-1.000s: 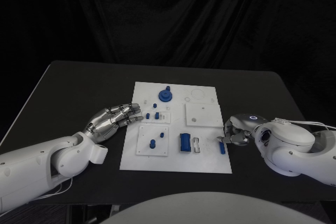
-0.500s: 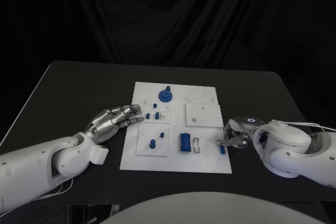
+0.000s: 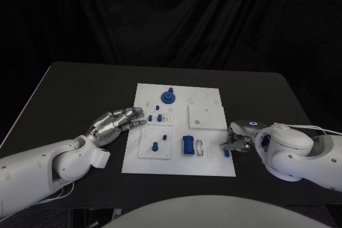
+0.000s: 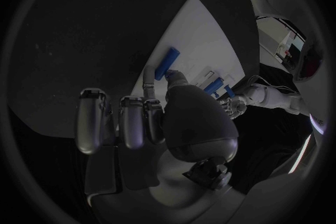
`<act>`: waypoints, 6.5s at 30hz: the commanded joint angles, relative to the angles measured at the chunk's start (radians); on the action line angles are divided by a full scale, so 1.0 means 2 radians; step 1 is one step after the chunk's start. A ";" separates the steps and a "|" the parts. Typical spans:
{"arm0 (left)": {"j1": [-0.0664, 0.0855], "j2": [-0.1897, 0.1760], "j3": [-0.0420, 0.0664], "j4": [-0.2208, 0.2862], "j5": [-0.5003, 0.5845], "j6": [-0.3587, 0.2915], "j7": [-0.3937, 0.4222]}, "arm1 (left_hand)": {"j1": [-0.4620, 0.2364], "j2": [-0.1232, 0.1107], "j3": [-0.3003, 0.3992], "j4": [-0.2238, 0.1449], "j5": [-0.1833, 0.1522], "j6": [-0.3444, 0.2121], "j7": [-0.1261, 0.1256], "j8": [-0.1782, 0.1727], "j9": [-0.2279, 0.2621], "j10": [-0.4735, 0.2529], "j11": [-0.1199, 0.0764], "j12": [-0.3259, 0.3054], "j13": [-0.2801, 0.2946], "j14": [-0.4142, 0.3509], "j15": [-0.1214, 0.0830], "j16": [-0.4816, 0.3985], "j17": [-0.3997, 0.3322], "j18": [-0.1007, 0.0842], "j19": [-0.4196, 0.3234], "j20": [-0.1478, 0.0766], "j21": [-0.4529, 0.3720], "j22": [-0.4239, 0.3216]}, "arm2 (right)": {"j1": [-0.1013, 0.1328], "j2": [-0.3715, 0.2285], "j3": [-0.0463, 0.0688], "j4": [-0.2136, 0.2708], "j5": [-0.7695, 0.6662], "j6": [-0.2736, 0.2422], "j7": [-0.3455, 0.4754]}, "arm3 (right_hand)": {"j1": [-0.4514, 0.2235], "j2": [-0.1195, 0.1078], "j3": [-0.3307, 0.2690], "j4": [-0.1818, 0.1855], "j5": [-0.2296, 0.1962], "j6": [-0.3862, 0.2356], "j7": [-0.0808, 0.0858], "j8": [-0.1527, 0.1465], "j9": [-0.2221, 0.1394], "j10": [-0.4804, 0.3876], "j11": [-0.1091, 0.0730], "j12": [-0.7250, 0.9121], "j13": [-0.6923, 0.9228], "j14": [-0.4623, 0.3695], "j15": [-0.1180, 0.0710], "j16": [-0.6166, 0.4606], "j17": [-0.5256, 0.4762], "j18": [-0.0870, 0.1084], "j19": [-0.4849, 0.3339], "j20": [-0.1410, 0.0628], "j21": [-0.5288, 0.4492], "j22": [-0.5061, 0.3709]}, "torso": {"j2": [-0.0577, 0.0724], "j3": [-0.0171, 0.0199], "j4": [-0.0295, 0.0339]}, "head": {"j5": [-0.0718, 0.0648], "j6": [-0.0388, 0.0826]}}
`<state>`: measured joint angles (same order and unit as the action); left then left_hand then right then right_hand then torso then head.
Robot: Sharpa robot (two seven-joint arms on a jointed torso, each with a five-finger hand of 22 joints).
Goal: Assemble the parts on the task board
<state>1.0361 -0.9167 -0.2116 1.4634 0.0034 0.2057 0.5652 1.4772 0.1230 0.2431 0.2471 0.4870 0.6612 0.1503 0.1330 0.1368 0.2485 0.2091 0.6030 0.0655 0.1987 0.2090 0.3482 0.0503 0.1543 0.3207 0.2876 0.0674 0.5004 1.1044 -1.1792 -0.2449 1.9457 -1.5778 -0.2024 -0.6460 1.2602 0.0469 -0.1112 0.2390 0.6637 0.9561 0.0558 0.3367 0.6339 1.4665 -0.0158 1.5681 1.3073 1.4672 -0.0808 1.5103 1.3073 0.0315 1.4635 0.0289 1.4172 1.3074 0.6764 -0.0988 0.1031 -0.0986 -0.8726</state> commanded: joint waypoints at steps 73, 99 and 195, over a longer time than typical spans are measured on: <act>-0.003 0.010 0.000 -0.005 0.002 0.018 -0.005 | -0.008 0.001 0.001 0.003 -0.006 -0.001 0.004 0.004 -0.001 0.007 0.002 0.004 0.000 0.004 0.003 0.004 0.001 -0.005 0.002 0.001 0.001 -0.002 | -0.003 0.063 -0.002 -0.024 0.283 -0.079 0.082 | -0.149 -0.053 0.144 0.025 -0.291 -0.019 0.009 0.002 -0.005 0.052 0.009 0.001 0.132 0.030 0.009 -0.019 0.038 0.016 -0.002 0.009 -0.059 0.088 | 0.000 -0.0004 0.0003 | 0.001 0.000; -0.004 0.004 0.000 -0.004 0.002 0.013 0.000 | -0.003 0.007 0.013 -0.003 0.008 0.000 0.004 0.007 -0.001 0.010 0.002 0.004 0.000 0.008 0.003 0.008 0.001 -0.006 0.006 0.000 0.002 -0.001 | -0.003 0.028 -0.002 -0.005 0.180 -0.207 0.257 | 0.005 -0.052 0.151 -0.047 -0.142 -0.075 0.017 0.030 -0.007 0.052 0.014 0.001 0.132 0.029 0.013 -0.018 0.038 0.013 0.002 0.011 -0.049 0.093 | 0.000 -0.0001 -0.0004 | 0.004 0.000; -0.008 -0.004 0.000 -0.004 0.002 0.013 -0.002 | -0.004 0.007 0.023 -0.007 0.017 0.000 0.004 0.009 -0.002 0.017 0.004 0.005 0.000 0.013 0.002 0.015 0.002 -0.005 0.011 0.000 0.003 0.000 | -0.057 0.055 -0.002 -0.012 -0.014 -0.207 0.166 | 0.062 -0.074 0.133 0.023 0.017 -0.224 0.033 0.153 -0.136 -0.018 0.019 -0.037 0.059 0.006 0.018 -0.053 -0.027 0.027 -0.024 0.018 -0.126 0.076 | 0.000 0.0002 0.0003 | 0.000 0.000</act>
<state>1.0208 -0.9247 -0.2113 1.4522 0.0034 0.2220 0.5542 1.4702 0.1315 0.2833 0.2346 0.5178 0.6575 0.1538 0.1444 0.1341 0.2752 0.2145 0.6069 0.0650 0.2254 0.2108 0.3793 0.0536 0.1544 0.3422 0.2877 0.0715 0.5006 0.9915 -1.0642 -0.2496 1.9145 -1.6030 -0.5769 -0.3194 1.3938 -0.1062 0.1553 0.2813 0.6963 0.4810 0.1416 0.6283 0.3595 1.4376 0.0200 1.4979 1.3078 1.4666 -0.0427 1.4103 1.2554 0.0782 1.4133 0.0716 1.1683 1.3080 0.6763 -0.0987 0.1039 -0.0984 -0.8726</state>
